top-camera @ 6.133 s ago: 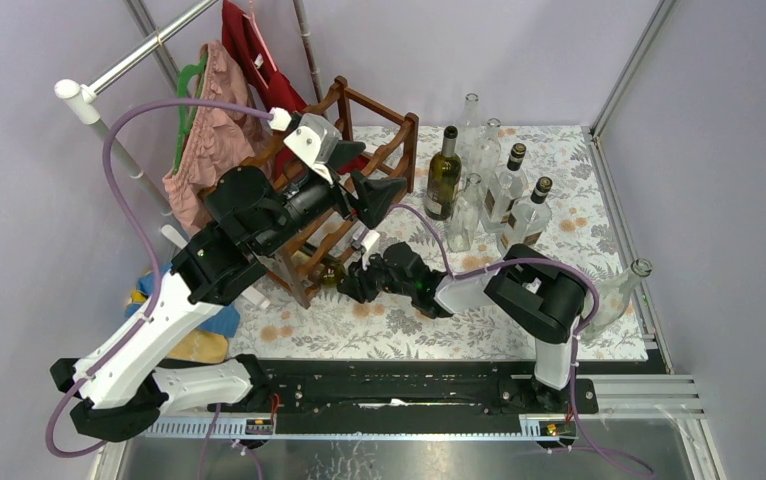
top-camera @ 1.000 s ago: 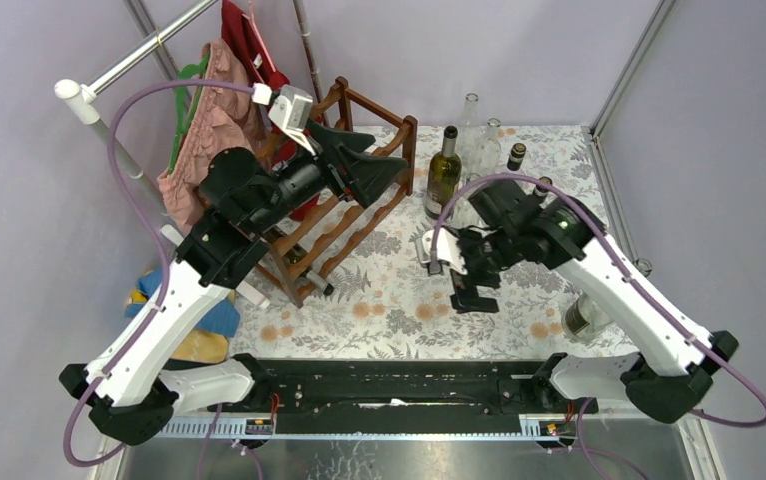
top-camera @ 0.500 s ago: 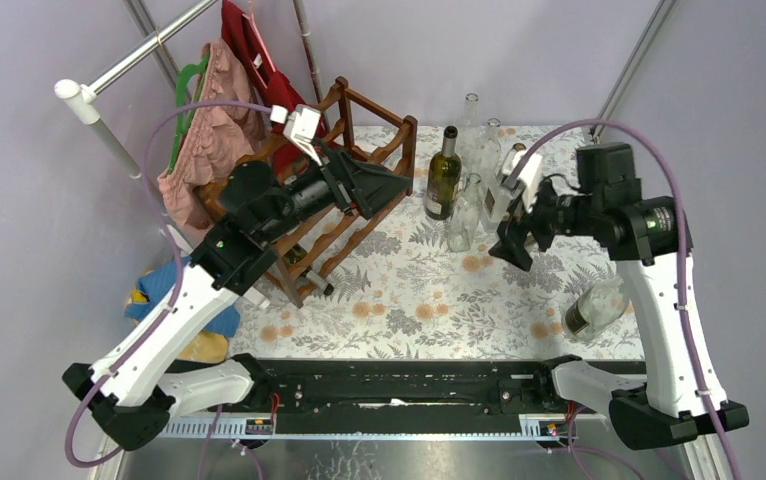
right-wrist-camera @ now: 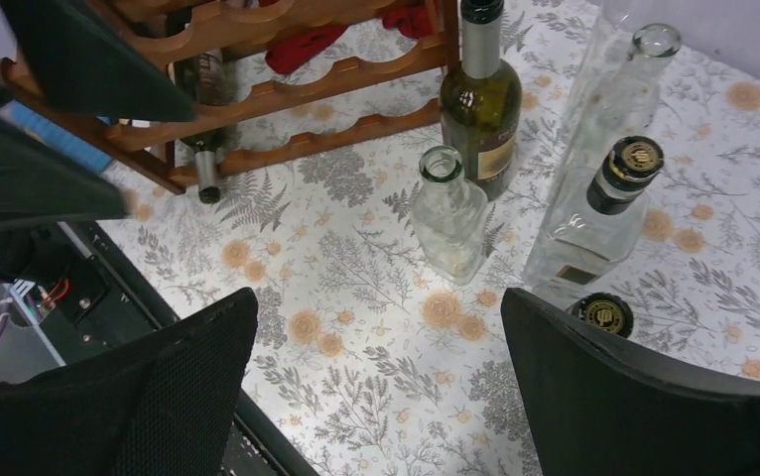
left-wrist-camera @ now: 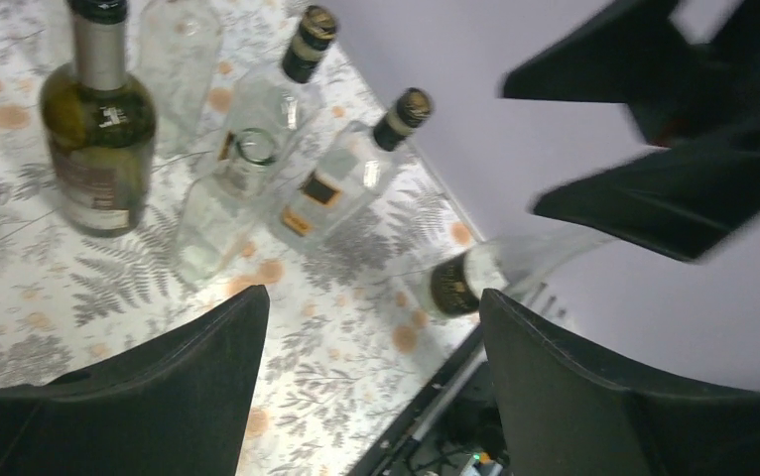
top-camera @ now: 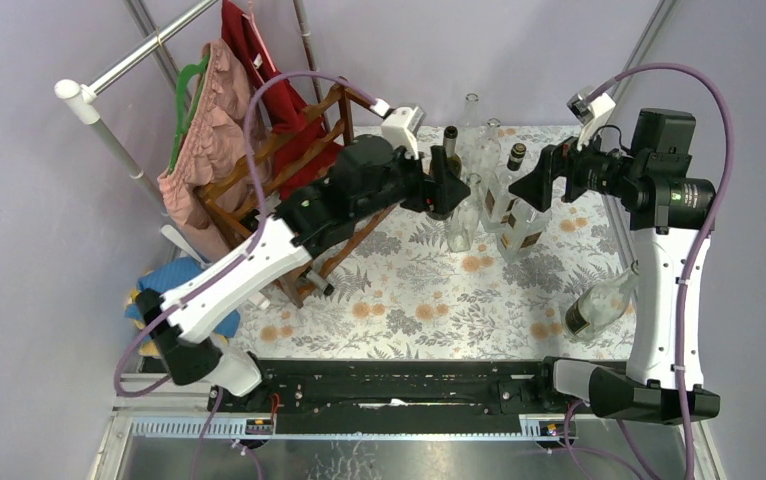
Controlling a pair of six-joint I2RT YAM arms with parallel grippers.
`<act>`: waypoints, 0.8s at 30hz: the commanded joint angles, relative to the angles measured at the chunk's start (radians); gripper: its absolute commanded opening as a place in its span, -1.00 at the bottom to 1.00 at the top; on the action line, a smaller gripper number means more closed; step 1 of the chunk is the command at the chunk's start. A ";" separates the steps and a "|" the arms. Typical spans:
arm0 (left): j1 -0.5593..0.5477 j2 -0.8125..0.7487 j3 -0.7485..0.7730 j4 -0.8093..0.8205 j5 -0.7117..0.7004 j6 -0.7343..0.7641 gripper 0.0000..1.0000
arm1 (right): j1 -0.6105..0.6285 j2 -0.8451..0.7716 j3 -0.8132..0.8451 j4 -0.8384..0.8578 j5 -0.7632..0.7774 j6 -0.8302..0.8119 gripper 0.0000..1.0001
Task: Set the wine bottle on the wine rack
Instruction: Pick up the wine bottle from the center of the board.
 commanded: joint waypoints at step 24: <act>-0.010 0.575 0.507 -0.175 -0.248 0.258 0.64 | -0.086 -0.006 -0.083 0.182 0.025 0.124 1.00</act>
